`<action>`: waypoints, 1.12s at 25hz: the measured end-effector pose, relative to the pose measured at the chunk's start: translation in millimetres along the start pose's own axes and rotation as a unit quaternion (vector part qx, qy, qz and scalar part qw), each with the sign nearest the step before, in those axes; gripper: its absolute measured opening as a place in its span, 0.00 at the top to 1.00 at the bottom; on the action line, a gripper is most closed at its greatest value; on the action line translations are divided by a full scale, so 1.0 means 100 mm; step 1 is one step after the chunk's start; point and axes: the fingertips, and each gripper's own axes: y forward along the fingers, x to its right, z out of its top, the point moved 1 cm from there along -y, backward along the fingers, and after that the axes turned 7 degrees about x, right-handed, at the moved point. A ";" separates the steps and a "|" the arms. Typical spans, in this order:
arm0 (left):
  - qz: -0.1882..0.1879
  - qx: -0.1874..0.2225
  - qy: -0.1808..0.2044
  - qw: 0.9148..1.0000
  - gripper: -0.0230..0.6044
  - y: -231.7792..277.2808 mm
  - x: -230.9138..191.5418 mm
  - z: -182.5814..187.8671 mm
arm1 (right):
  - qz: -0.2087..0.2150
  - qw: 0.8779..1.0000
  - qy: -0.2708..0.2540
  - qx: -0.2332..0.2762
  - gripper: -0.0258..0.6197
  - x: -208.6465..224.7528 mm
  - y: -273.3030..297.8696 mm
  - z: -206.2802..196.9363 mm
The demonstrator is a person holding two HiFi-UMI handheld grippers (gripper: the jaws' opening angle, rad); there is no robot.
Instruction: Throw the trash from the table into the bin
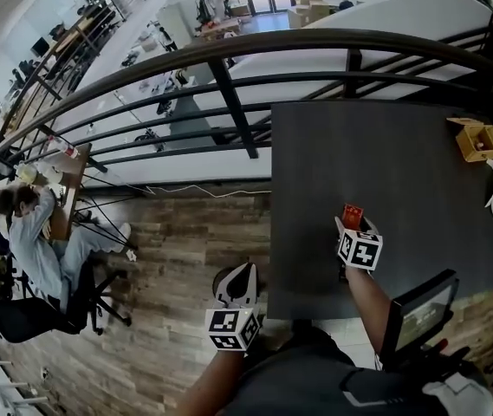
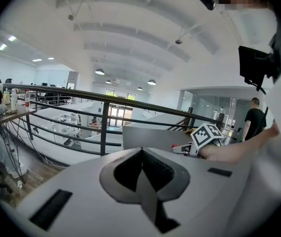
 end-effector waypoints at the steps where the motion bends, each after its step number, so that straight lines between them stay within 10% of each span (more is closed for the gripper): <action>1: 0.004 0.005 -0.006 1.000 0.94 -0.07 -0.06 0.01 | 0.011 1.000 -0.003 0.009 0.47 -0.13 -0.04 0.06; 13: 0.064 0.050 -0.012 0.997 0.94 -1.30 -1.04 0.28 | 0.143 0.985 -0.042 0.082 0.47 -2.10 -0.81 0.28; 28: 0.106 0.093 -0.049 0.989 0.95 -2.59 -2.52 0.14 | 0.260 0.957 -0.106 0.078 0.47 -4.32 -1.53 -0.39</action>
